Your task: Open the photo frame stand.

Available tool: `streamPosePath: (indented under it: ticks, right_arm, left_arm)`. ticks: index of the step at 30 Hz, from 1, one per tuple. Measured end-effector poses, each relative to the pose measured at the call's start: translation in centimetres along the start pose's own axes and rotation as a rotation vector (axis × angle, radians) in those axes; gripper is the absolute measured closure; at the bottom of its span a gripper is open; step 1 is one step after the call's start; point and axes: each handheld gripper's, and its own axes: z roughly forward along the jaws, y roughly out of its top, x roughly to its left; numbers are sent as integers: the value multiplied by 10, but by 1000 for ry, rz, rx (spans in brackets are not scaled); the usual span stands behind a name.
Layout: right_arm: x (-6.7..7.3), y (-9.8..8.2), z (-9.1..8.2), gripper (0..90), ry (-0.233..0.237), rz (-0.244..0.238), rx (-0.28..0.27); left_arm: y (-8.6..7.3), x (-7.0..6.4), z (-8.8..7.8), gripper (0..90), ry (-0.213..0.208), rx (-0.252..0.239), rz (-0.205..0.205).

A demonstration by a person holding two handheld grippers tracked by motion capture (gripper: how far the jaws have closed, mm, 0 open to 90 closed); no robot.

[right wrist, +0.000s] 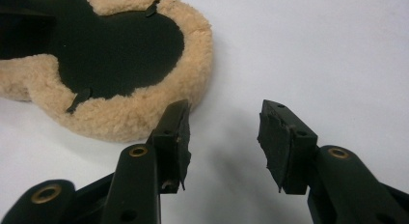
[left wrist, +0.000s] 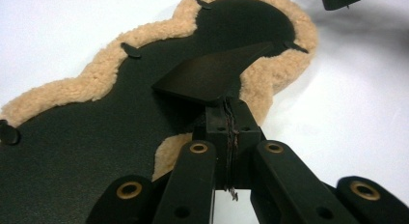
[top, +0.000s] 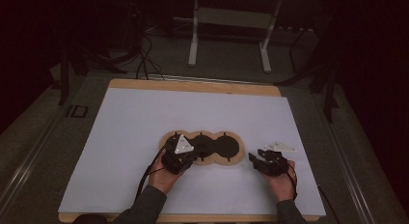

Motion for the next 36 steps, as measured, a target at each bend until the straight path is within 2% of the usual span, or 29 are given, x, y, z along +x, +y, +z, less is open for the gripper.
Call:
streamPosePath:
  ticks: [9,13,22,31,36]
  right_arm:
    - [0,0,0,537,1,-3,4]
    - [0,0,1,535,3,-1,5]
    - [0,0,1,535,3,0,6]
    - [0,-1,1,536,4,2,10]
    - [0,-1,2,536,4,3,10]
  left_arm:
    - [3,-10,-6,829,-35,-30,28]
    - [5,-13,-8,808,-46,-31,56]
    - [14,-18,-16,729,-65,-53,75]
    - [21,-18,-22,659,-65,-68,81]
    - [24,-17,-21,637,-61,-72,67]
